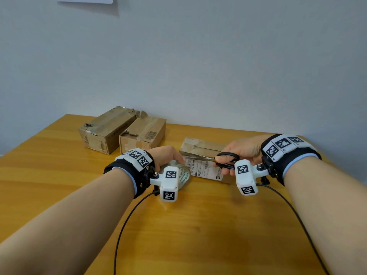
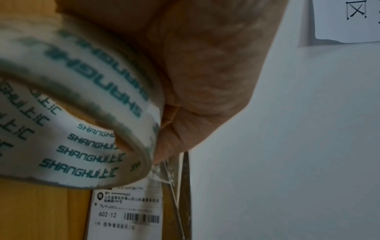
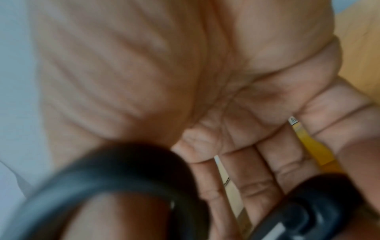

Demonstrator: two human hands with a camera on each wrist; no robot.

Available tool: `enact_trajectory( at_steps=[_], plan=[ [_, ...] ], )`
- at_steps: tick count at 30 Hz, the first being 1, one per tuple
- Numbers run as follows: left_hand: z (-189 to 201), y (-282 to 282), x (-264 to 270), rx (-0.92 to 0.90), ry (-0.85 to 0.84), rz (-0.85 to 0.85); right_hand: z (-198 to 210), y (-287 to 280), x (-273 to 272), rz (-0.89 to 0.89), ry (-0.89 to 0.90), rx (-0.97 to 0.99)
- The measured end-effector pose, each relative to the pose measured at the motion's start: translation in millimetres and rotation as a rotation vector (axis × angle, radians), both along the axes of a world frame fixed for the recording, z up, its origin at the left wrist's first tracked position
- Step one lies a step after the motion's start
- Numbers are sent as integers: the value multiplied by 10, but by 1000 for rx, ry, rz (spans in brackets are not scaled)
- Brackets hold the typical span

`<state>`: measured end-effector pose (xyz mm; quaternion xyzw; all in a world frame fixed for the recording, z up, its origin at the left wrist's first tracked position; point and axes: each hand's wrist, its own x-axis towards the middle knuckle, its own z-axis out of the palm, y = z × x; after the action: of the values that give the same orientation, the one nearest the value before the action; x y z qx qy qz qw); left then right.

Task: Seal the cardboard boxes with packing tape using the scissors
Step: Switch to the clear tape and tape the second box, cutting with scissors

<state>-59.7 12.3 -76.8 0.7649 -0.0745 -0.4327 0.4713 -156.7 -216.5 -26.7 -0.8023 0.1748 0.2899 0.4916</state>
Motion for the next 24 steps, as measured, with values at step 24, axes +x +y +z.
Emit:
enact_trajectory(
  at_steps=[24],
  plan=[
    [-26, 57, -13, 60, -13, 1, -91, 104, 106, 51, -13, -81]
  ],
)
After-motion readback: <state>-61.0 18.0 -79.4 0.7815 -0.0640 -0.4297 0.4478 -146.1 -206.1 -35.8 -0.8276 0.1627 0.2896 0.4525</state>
